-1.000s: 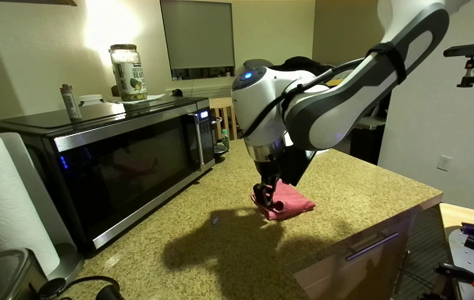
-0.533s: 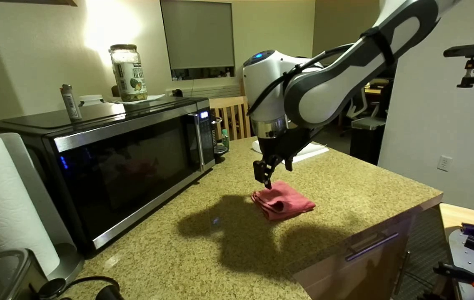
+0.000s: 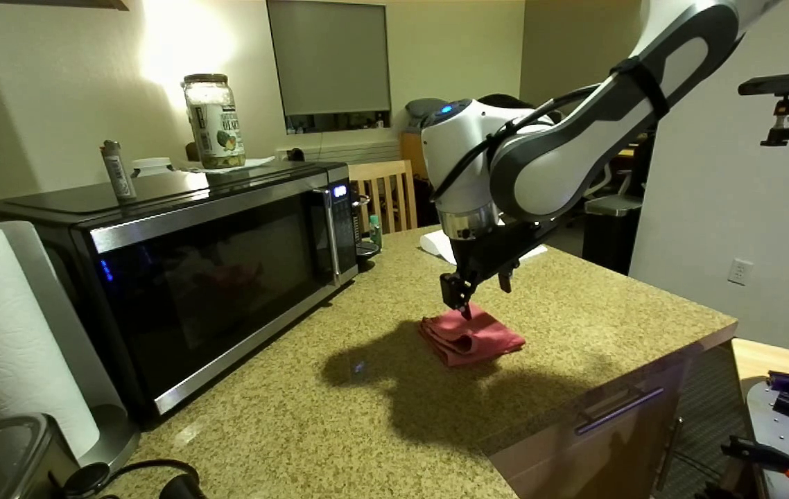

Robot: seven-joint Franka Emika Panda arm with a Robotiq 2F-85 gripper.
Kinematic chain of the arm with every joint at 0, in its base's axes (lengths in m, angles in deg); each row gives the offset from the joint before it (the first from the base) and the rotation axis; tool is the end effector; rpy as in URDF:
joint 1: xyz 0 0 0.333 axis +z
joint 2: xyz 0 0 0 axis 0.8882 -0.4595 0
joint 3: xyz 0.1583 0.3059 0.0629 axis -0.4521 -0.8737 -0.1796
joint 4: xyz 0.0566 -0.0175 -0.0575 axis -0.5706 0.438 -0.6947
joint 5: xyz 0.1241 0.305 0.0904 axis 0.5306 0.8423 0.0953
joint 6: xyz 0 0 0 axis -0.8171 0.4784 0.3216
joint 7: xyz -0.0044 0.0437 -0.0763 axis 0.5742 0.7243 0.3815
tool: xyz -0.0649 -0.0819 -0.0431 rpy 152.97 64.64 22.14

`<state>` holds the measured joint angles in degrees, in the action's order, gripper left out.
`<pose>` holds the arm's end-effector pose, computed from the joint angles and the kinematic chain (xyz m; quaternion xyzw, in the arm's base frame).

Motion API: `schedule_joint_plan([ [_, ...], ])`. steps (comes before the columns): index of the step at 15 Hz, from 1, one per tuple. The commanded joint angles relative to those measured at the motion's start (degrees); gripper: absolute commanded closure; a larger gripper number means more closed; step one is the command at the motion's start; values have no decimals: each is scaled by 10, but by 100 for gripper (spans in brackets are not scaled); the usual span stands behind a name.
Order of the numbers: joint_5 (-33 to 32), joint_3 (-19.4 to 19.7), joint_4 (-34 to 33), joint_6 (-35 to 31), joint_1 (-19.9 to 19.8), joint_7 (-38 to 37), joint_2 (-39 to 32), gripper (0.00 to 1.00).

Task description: Fold the cloth

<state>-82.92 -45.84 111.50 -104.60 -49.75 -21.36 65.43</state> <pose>0.5234 0.1115 0.3642 0.9582 -0.2378 0.0039 0.1592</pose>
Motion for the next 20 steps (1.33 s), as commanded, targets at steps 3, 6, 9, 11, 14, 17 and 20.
schedule_joint_plan([
  [3, 49, -16, 41, -28, -6, -26, 17, 0],
  [6, 66, -21, 47, -47, -5, -20, 18, 0],
  [9, 68, -25, 56, -73, -3, -11, 22, 0],
  [11, 42, -24, 58, -83, 4, -16, 25, 0],
  [14, 14, -21, 58, -74, 9, -16, 30, 0],
  [17, 25, -20, 61, -76, 0, -21, 39, 0],
  [20, 37, -17, 65, -70, -10, -15, 51, 0],
])
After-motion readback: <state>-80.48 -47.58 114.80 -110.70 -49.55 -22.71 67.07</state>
